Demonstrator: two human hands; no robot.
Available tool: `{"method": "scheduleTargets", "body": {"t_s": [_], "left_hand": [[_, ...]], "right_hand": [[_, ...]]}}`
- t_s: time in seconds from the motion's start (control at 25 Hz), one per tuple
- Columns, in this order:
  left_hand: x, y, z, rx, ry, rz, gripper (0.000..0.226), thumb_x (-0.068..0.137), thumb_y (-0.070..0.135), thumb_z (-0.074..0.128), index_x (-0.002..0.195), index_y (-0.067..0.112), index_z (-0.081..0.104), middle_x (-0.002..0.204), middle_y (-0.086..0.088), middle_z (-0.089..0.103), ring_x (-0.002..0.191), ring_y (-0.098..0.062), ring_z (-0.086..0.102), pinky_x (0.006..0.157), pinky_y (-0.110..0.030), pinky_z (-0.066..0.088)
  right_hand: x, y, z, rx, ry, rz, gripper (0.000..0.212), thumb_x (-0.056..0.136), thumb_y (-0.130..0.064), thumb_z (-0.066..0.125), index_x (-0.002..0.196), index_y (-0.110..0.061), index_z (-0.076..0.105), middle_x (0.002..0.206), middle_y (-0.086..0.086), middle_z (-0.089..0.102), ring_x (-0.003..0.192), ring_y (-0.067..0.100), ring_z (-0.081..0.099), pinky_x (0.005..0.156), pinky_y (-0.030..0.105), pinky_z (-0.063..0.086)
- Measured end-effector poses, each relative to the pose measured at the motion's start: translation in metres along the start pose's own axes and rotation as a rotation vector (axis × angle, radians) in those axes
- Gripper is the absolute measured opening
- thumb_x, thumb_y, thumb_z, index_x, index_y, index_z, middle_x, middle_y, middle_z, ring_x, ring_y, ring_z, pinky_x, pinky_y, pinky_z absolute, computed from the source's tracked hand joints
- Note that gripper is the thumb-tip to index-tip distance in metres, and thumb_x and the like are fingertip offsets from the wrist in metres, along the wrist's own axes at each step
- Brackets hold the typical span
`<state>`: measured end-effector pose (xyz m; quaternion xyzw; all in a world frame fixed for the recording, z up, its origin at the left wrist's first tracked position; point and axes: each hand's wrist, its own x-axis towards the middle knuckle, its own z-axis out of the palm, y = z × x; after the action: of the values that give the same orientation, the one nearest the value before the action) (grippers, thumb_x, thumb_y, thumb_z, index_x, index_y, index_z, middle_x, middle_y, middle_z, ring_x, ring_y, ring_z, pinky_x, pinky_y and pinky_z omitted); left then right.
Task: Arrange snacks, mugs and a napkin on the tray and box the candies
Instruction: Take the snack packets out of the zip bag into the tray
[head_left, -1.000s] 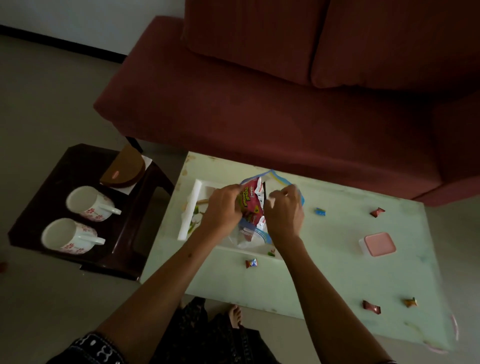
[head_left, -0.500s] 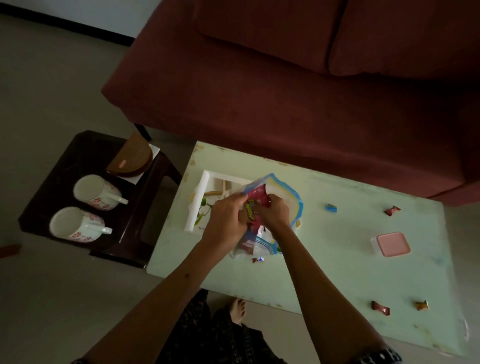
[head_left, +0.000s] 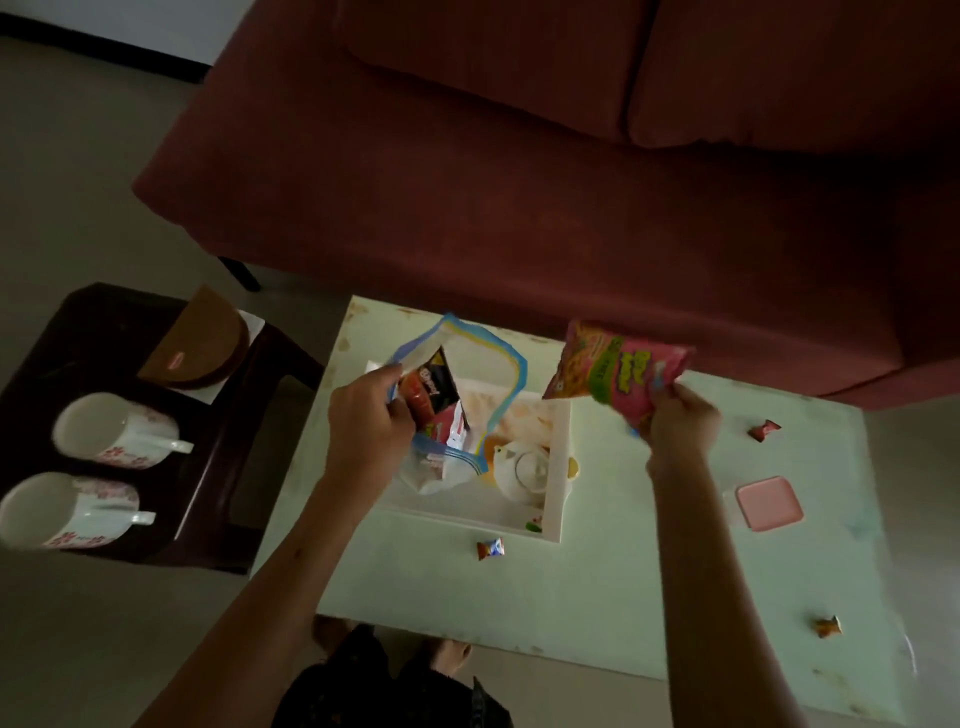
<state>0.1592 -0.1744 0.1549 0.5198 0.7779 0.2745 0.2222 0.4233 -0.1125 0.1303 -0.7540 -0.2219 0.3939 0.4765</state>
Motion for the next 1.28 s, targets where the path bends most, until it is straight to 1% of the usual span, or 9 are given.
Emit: {"method": "scheduleTargets", "body": {"t_s": [0.16,0.36,0.48,0.6,0.72,0.84,1.0,1.12,1.28], "left_hand": [[0.005,-0.001,0.012,-0.013,-0.02,-0.012,0.039,0.081,-0.002,0.056,0.12,0.003,0.058,0.097,-0.022,0.071,0.085,-0.034,0.068,0.086,-0.044,0.054],[-0.001,-0.004,0.026,-0.01,-0.032,-0.009,0.039,0.078,-0.003,0.06,0.117,0.003,0.061,0.095,-0.02,0.072,0.083,-0.031,0.069,0.083,-0.037,0.054],[-0.002,-0.002,0.032,-0.027,-0.034,0.014,0.039,0.076,-0.004,0.06,0.115,0.003,0.062,0.096,-0.02,0.072,0.083,-0.033,0.069,0.083,-0.038,0.054],[-0.005,0.004,0.031,-0.036,-0.038,0.047,0.036,0.078,-0.004,0.058,0.113,0.003,0.063,0.103,-0.016,0.072,0.087,-0.03,0.069,0.085,-0.034,0.052],[-0.012,0.012,0.024,-0.057,-0.047,0.091,0.034,0.078,-0.004,0.058,0.11,0.005,0.064,0.096,-0.013,0.073,0.081,-0.026,0.069,0.079,-0.026,0.049],[-0.021,0.02,0.019,-0.077,-0.05,0.12,0.029,0.077,-0.003,0.06,0.104,0.006,0.066,0.084,-0.012,0.074,0.07,-0.021,0.068,0.067,-0.01,0.043],[-0.043,0.033,0.015,-0.106,-0.084,0.13,0.028,0.081,0.003,0.061,0.11,0.004,0.063,0.098,-0.014,0.072,0.087,-0.025,0.068,0.078,-0.022,0.046],[-0.057,0.036,0.013,-0.108,-0.088,0.175,0.036,0.083,0.002,0.059,0.12,0.005,0.057,0.108,-0.012,0.07,0.098,-0.023,0.066,0.085,-0.02,0.042],[-0.068,0.028,0.011,-0.122,-0.111,0.179,0.042,0.085,0.002,0.057,0.126,0.006,0.052,0.122,-0.011,0.064,0.112,-0.019,0.061,0.094,-0.019,0.038]], "right_hand": [[0.032,0.088,0.035,-0.363,-0.008,0.162,0.018,0.086,-0.02,0.062,0.087,-0.004,0.071,0.089,0.021,0.072,0.08,0.028,0.066,0.074,0.041,0.053],[0.055,0.138,0.053,-0.577,-0.129,0.163,0.015,0.072,-0.013,0.072,0.086,-0.006,0.072,0.089,0.019,0.073,0.069,0.023,0.058,0.05,0.02,0.035],[0.069,0.142,0.047,-0.633,-0.162,0.19,0.029,0.077,-0.014,0.07,0.104,-0.003,0.068,0.104,0.02,0.07,0.08,0.024,0.059,0.06,0.025,0.043],[0.062,0.107,0.042,-0.565,-0.056,0.185,0.047,0.091,-0.025,0.058,0.131,-0.003,0.05,0.131,0.019,0.057,0.116,0.032,0.056,0.095,0.037,0.046],[0.018,0.047,0.034,-0.263,0.049,-0.082,0.024,0.088,-0.03,0.059,0.107,-0.015,0.063,0.104,0.008,0.071,0.099,0.026,0.067,0.09,0.044,0.052],[-0.05,0.011,0.033,-0.271,-0.219,-0.238,0.021,0.078,-0.037,0.061,0.065,-0.022,0.067,0.057,-0.006,0.07,0.059,0.012,0.068,0.065,0.034,0.054],[-0.09,0.024,0.065,-1.037,-0.542,-0.167,0.043,0.084,-0.043,0.062,0.105,-0.005,0.064,0.108,0.015,0.068,0.1,0.028,0.063,0.091,0.036,0.049],[-0.095,0.05,0.073,-1.183,-0.69,0.056,0.028,0.083,-0.031,0.062,0.095,-0.006,0.06,0.115,0.019,0.066,0.091,0.024,0.058,0.096,0.039,0.051],[-0.104,0.073,0.069,-1.241,-0.678,0.065,0.036,0.081,-0.021,0.063,0.109,0.001,0.063,0.113,0.016,0.067,0.103,0.026,0.065,0.094,0.037,0.052]]}}
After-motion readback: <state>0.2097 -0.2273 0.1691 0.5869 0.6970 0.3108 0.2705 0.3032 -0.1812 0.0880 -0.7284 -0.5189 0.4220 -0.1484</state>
